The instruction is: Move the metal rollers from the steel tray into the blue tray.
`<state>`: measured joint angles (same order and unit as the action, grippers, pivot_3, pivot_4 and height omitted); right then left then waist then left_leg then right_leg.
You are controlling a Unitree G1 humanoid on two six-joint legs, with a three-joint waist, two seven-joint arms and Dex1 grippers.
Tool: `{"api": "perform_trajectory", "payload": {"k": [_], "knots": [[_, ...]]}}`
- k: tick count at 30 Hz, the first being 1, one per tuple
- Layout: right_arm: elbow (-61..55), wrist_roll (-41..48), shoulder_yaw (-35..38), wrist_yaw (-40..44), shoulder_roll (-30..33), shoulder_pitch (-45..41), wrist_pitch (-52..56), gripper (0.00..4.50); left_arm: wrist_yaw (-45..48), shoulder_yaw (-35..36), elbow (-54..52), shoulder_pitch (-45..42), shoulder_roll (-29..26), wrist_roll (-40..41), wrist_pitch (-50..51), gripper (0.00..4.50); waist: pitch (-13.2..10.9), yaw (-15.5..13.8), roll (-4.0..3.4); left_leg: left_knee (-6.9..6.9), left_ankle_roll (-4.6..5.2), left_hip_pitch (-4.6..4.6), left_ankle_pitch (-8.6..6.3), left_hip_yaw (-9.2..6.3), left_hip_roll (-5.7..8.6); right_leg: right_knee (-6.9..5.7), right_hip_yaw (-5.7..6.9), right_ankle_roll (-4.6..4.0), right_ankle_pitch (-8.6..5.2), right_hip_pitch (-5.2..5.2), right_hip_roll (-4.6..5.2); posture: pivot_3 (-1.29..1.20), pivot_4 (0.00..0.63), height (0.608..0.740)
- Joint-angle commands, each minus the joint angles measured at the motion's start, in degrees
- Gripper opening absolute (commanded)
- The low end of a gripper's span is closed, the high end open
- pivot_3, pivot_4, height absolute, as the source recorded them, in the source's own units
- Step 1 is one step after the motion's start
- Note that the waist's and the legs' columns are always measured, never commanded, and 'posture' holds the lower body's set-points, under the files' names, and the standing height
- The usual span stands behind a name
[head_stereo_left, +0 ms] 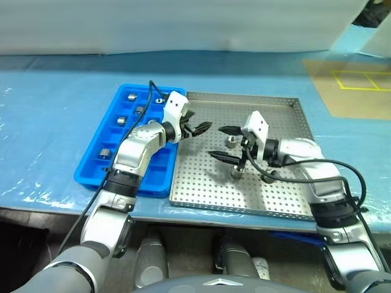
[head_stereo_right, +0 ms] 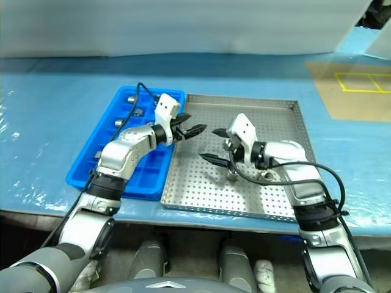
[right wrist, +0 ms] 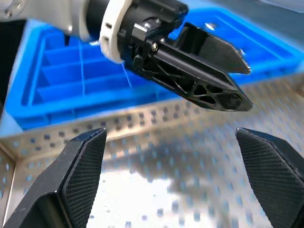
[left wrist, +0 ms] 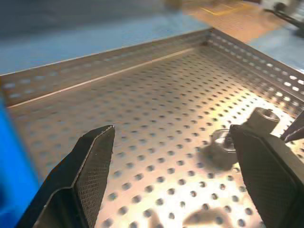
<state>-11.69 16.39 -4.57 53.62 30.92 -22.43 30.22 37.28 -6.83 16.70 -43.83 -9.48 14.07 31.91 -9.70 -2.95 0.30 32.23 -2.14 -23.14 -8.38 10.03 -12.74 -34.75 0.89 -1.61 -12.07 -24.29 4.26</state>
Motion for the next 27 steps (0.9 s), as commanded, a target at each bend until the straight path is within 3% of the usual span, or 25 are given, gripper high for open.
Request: {"api": "perform_trajectory", "payload": {"k": [1,11,20,23,27], "knots": [[-7.9,1.9,4.1,-3.6,1.7,3.6,2.9,4.50,5.5,-1.7,8.6,-4.6,1.5,-0.5,-4.4,4.06,0.0,1.1,0.00,0.00,0.01,0.01,-0.01,0.01,0.01,0.01,-0.03,0.00,0.00,0.00,0.00,-0.39,0.150,0.740],[-21.8,4.6,11.4,-12.3,3.5,15.2,9.8,4.50,11.5,-5.9,39.7,-15.4,5.8,-9.7,-21.4,4.06,0.0,5.2,-0.02,0.13,0.36,0.11,-0.22,0.12,0.07,0.10,-0.32,0.11,0.07,0.07,-0.04,-0.60,0.150,0.740],[-27.7,6.6,13.5,-17.1,3.6,20.0,12.5,4.50,9.6,-3.6,50.9,-20.0,8.1,-13.1,-28.4,4.06,0.0,7.2,-0.02,0.34,0.65,0.03,-0.40,0.14,0.14,0.25,-0.37,0.14,0.08,0.16,0.02,-0.68,0.150,0.740],[-28.7,7.0,13.9,-18.4,3.7,21.0,12.9,4.50,10.1,-2.3,51.8,-19.9,8.6,-13.0,-28.4,3.45,0.0,7.7,-0.02,0.41,0.74,-0.01,-0.45,0.16,0.17,0.30,-0.40,0.14,0.08,0.17,0.03,-0.68,0.150,0.740],[-29.4,7.7,14.0,-19.3,3.8,21.9,12.9,4.50,10.9,-2.0,52.0,-19.5,8.6,-13.7,-28.5,2.05,0.0,8.5,-0.02,0.45,0.78,-0.05,-0.48,0.16,0.20,0.32,-0.40,0.15,0.07,0.17,0.05,-0.69,0.150,0.740]]}}
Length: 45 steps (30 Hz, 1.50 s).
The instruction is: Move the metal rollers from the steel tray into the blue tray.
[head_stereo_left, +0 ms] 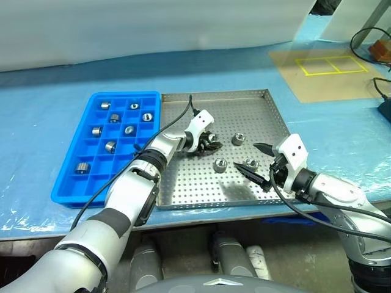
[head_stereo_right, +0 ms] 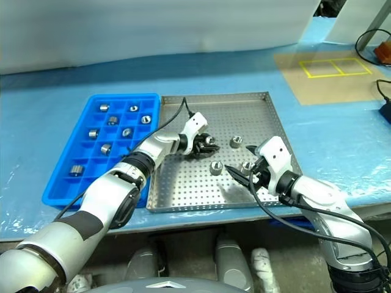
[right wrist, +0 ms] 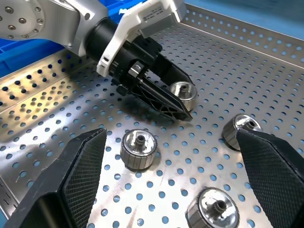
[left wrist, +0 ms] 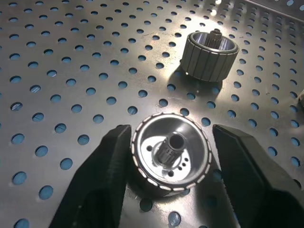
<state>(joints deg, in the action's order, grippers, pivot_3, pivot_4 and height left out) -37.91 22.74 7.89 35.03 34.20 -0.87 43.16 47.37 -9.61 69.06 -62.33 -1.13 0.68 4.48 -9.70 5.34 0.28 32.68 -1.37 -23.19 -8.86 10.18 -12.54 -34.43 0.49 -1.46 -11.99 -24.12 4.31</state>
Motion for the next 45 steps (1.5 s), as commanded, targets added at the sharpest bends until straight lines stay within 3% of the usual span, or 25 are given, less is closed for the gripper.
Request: {"api": "perform_trajectory", "payload": {"k": [1,10,16,20,28,36,45], "knots": [[-3.1,1.4,1.3,-0.8,0.5,0.2,-0.1,4.50,0.5,1.0,-0.5,-0.9,0.1,-0.5,-1.0,1.78,0.0,0.3,0.00,0.01,0.01,0.00,0.00,0.00,0.00,0.00,0.00,0.00,0.00,0.00,0.00,-0.68,0.150,0.740],[4.7,1.0,-4.6,3.3,0.7,-8.5,-2.7,4.50,1.6,1.6,-8.8,3.3,-1.5,-0.1,1.4,1.77,0.0,0.0,0.01,0.02,0.00,-0.01,-0.01,-0.02,-0.01,0.00,0.02,0.01,0.00,0.00,0.02,-0.49,0.150,0.740],[14.6,-0.5,-10.9,9.7,0.2,-17.1,-7.1,4.50,-0.2,1.6,-32.4,14.3,-3.2,1.8,12.4,1.77,0.0,-1.4,0.01,-0.09,0.18,-0.02,0.10,-0.02,-0.10,0.00,0.10,-0.02,0.01,-0.03,0.02,-0.28,0.150,0.740],[23.5,-2.0,-15.9,15.1,-1.4,-24.6,-11.7,4.50,-7.5,3.8,-52.0,23.6,-3.8,2.9,19.5,1.77,0.0,-3.5,-0.03,-0.15,0.10,0.04,0.16,-0.02,-0.19,-0.12,0.20,-0.04,0.01,-0.04,0.02,-0.14,0.150,0.740],[39.1,-4.8,-22.6,24.7,-6.9,-35.2,-20.4,4.50,-18.5,6.1,-79.7,39.0,-5.1,4.0,29.0,1.77,-0.1,-8.2,-0.05,-0.28,-0.17,0.03,0.10,-0.03,-0.22,-0.15,0.33,-0.10,-0.03,-0.07,0.08,0.13,0.150,0.740],[52.0,-7.4,-25.7,32.6,-13.3,-43.0,-27.6,4.50,-26.5,8.5,-96.1,45.3,-5.4,5.6,37.8,1.77,-0.1,-11.6,-0.07,-0.38,-0.37,-0.10,0.22,-0.17,-0.26,-0.21,0.61,-0.18,-0.08,-0.14,0.09,0.30,0.150,0.740],[60.3,-9.6,-26.9,38.7,-17.0,-46.9,-32.2,4.50,-31.7,10.5,-107.0,52.4,-6.5,7.3,43.9,1.77,-0.1,-14.8,-0.08,-0.40,-0.42,-0.26,0.24,-0.33,-0.27,-0.21,0.81,-0.25,-0.13,-0.19,0.09,0.43,0.150,0.740]]}}
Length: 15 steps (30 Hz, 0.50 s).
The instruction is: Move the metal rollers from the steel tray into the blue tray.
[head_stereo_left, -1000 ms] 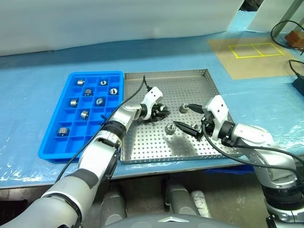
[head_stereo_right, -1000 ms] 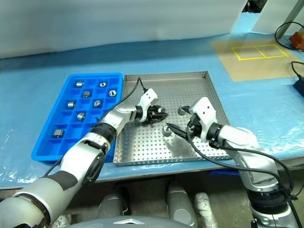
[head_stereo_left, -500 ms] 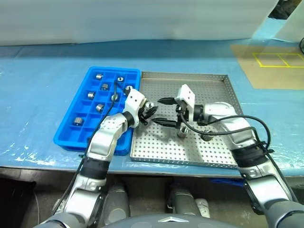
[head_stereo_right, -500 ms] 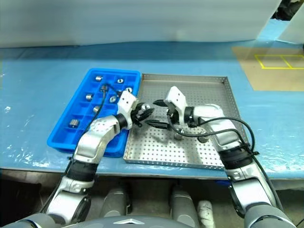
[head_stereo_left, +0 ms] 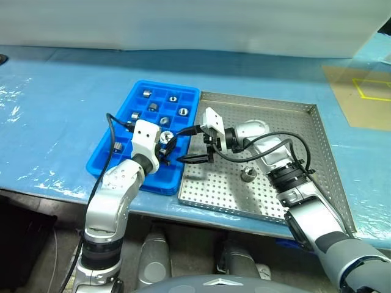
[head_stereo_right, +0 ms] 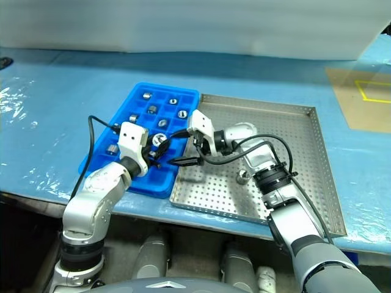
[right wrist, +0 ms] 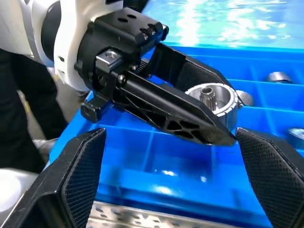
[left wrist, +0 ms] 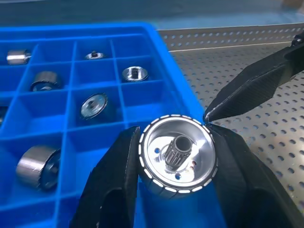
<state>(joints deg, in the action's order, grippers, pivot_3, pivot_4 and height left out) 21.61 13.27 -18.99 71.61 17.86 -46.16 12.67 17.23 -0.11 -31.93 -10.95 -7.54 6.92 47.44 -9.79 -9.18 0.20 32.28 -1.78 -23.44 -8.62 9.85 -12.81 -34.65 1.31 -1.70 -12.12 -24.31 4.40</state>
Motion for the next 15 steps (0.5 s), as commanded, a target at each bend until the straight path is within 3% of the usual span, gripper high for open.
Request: {"api": "perform_trajectory", "payload": {"k": [1,15], "knots": [[1.4,-0.4,-0.2,2.7,-1.1,-1.8,-2.1,4.50,-2.1,1.2,-7.1,2.2,-0.1,1.2,1.6,1.77,0.0,-0.7,0.00,0.01,0.00,-0.02,0.00,-0.02,0.01,0.00,0.01,0.00,0.00,0.00,0.01,0.44,0.150,0.740],[5.2,-2.4,-0.3,6.9,-4.2,-3.1,-4.2,4.50,-8.5,3.4,-14.7,12.9,-0.5,1.9,3.6,1.77,0.0,-3.4,-0.01,-0.01,-0.03,-0.05,0.01,-0.12,0.00,-0.01,0.04,0.01,-0.01,-0.03,-0.01,0.53,0.150,0.740]]}}
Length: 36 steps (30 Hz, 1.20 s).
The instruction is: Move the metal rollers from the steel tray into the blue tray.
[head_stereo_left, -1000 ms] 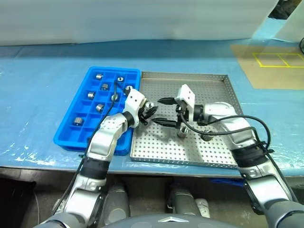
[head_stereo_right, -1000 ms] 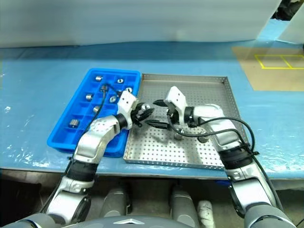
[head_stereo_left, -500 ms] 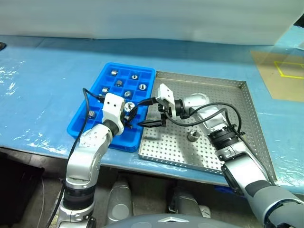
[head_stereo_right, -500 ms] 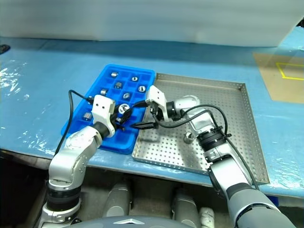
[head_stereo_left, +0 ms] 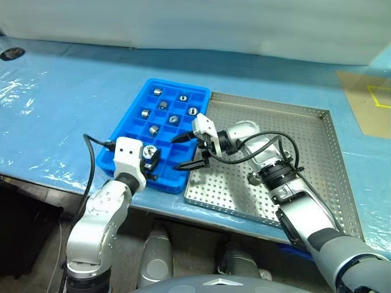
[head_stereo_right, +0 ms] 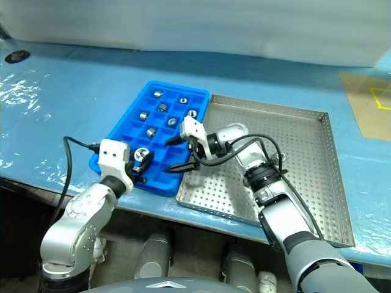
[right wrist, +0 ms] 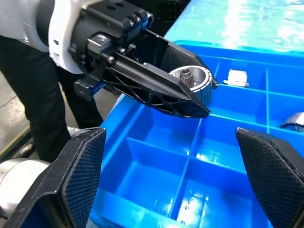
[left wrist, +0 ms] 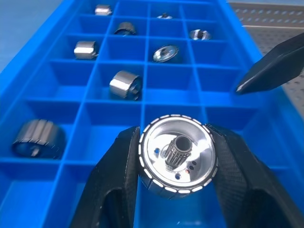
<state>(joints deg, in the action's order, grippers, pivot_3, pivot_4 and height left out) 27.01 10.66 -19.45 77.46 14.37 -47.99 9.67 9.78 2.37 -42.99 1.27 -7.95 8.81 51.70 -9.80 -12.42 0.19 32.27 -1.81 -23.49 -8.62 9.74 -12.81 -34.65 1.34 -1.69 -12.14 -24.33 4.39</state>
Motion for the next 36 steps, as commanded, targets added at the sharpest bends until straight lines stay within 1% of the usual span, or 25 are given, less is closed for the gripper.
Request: {"api": "perform_trajectory", "payload": {"k": [1,7,10,18,20,21,26,31,36], "knots": [[0.0,0.0,0.0,1.1,-1.0,-1.2,-1.4,4.50,-1.4,1.0,-3.8,1.2,-0.4,-0.2,-0.7,1.77,0.0,-0.3,0.00,0.00,0.00,-0.01,0.00,-0.01,0.00,0.00,0.01,0.00,0.00,0.00,0.00,0.54,0.150,0.740],[0.9,-0.6,0.1,1.4,-1.9,-1.4,-1.9,4.50,-2.3,2.3,-3.7,2.2,-1.5,0.0,-1.2,1.77,0.0,-1.8,-0.01,0.00,-0.01,0.00,0.00,-0.04,0.00,-0.01,0.01,0.01,0.00,-0.01,-0.01,0.54,0.150,0.740],[1.1,-0.8,0.2,1.4,-2.1,-1.2,-2.2,4.50,-2.3,4.2,-2.5,2.5,-2.4,0.0,-2.0,1.77,0.0,-2.5,-0.01,0.00,-0.02,0.01,0.00,-0.05,0.00,-0.01,0.00,0.01,0.00,-0.01,-0.01,0.54,0.150,0.740],[0.6,-1.5,0.6,0.6,-1.7,0.0,-2.3,4.50,0.3,7.9,1.9,3.7,-4.9,1.6,-5.5,1.77,0.0,-2.8,-0.01,-0.01,-0.06,0.03,0.02,-0.08,0.01,-0.04,-0.01,0.02,0.00,0.00,-0.02,0.50,0.150,0.740],[0.6,-1.9,0.5,0.3,-1.4,0.3,-2.7,4.50,0.5,7.8,3.1,3.0,-5.2,1.7,-6.2,2.50,0.0,-2.7,-0.01,-0.01,-0.08,0.06,0.04,-0.08,0.01,-0.08,-0.02,0.02,0.00,0.00,-0.02,0.49,0.150,0.740],[0.4,-1.9,0.5,0.2,-1.2,0.5,-2.6,4.50,0.6,7.6,3.5,2.6,-5.3,1.9,-6.4,2.77,0.0,-2.7,-0.01,-0.01,-0.10,0.08,0.05,-0.08,0.01,-0.10,-0.02,0.02,0.00,0.00,-0.02,0.49,0.150,0.740],[-1.3,-1.6,0.7,-0.7,-0.4,1.6,-1.8,4.50,0.8,5.7,5.7,0.4,-5.4,2.0,-7.0,4.46,0.0,-2.6,-0.02,-0.01,-0.15,0.10,0.08,-0.11,0.01,-0.12,-0.03,0.02,0.00,0.01,-0.04,0.46,0.150,0.740],[-2.4,-1.3,1.3,-1.8,0.3,1.9,-1.3,4.50,1.3,3.6,7.0,-2.6,-5.5,2.1,-7.6,4.46,0.0,-2.4,-0.02,-0.01,-0.19,0.09,0.10,-0.11,0.00,-0.12,-0.03,0.02,0.00,0.01,-0.08,0.42,0.150,0.740],[-4.9,-0.4,3.2,-3.8,1.9,2.3,0.8,4.50,5.0,0.3,10.4,-8.1,-6.5,3.2,-9.5,4.46,0.0,-2.2,-0.02,0.01,-0.24,0.09,0.14,-0.11,-0.01,-0.15,-0.03,0.02,0.01,0.00,-0.09,0.33,0.150,0.740]]}}
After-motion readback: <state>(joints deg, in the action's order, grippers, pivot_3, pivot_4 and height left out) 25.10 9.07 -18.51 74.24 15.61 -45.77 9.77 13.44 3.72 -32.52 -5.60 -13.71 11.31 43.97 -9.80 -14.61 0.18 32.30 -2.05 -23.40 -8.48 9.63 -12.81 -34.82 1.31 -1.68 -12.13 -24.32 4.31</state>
